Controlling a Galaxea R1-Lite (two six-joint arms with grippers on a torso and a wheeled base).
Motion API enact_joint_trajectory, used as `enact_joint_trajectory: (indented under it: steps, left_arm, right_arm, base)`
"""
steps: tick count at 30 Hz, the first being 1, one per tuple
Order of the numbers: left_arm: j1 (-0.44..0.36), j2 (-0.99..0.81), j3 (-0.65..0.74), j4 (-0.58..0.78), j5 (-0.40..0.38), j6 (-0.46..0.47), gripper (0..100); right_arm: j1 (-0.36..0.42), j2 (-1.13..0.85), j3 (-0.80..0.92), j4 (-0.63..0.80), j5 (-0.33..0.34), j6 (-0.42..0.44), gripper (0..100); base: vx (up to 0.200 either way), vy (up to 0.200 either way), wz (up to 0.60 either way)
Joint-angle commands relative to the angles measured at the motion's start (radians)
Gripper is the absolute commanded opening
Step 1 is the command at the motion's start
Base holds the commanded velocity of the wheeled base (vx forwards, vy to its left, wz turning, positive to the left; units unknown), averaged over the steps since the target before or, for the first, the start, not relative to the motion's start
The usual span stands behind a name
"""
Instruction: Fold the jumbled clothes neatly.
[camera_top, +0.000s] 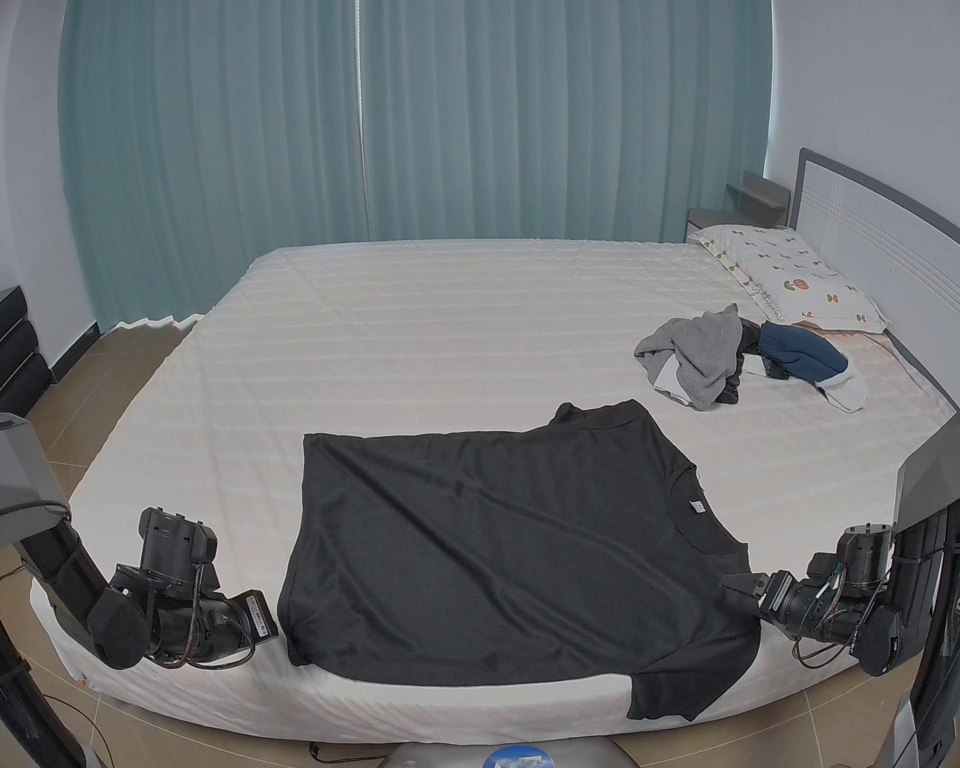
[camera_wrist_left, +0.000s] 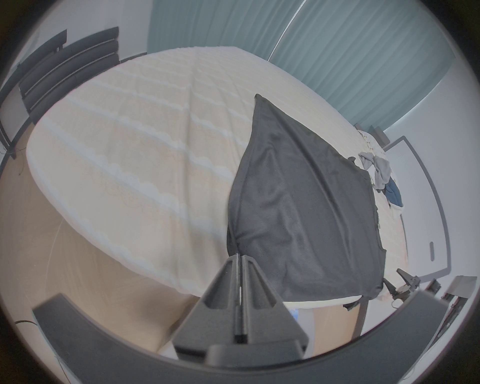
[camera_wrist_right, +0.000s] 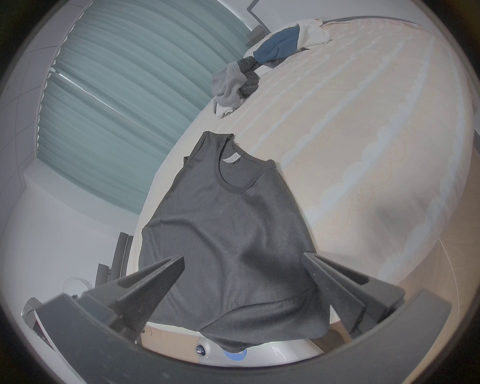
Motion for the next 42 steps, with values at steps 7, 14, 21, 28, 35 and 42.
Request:
enact_joint_trajectory:
  steps: [7, 14, 21, 28, 35, 42]
  left_arm:
    - [-0.003, 0.007, -0.019, -0.006, -0.048, -0.062, 0]
    - [-0.006, 0.015, -0.016, -0.006, -0.048, -0.068, 0]
    - [-0.016, 0.011, -0.018, -0.007, -0.049, -0.083, 0]
    - [-0.018, 0.005, -0.029, -0.006, -0.091, -0.129, 0]
    - [-0.021, 0.008, -0.035, -0.006, -0.094, -0.145, 0]
    - [-0.021, 0.027, -0.039, -0.007, -0.102, -0.149, 0]
  right_arm:
    - [0.000, -0.038, 0.023, -0.012, 0.027, -0.006, 100]
    - [0.001, -0.052, 0.039, -0.012, 0.026, -0.010, 100]
    - [0.001, -0.049, 0.040, -0.012, 0.021, -0.021, 100]
    - [0.003, -0.046, 0.039, -0.012, 0.021, -0.023, 100]
    - [0.026, -0.043, 0.040, -0.012, 0.018, -0.023, 100]
    - [0.061, -0.032, 0.048, -0.012, -0.005, -0.023, 100]
  base:
    - [0.000, 0.000, 0.00]
    - [-0.200, 0.000, 0.00]
    - [-0.057, 0.000, 0.00]
    - [0.000, 0.000, 0.00]
    - [0.000, -0.200, 0.00]
    - [0.000, -0.143, 0.00]
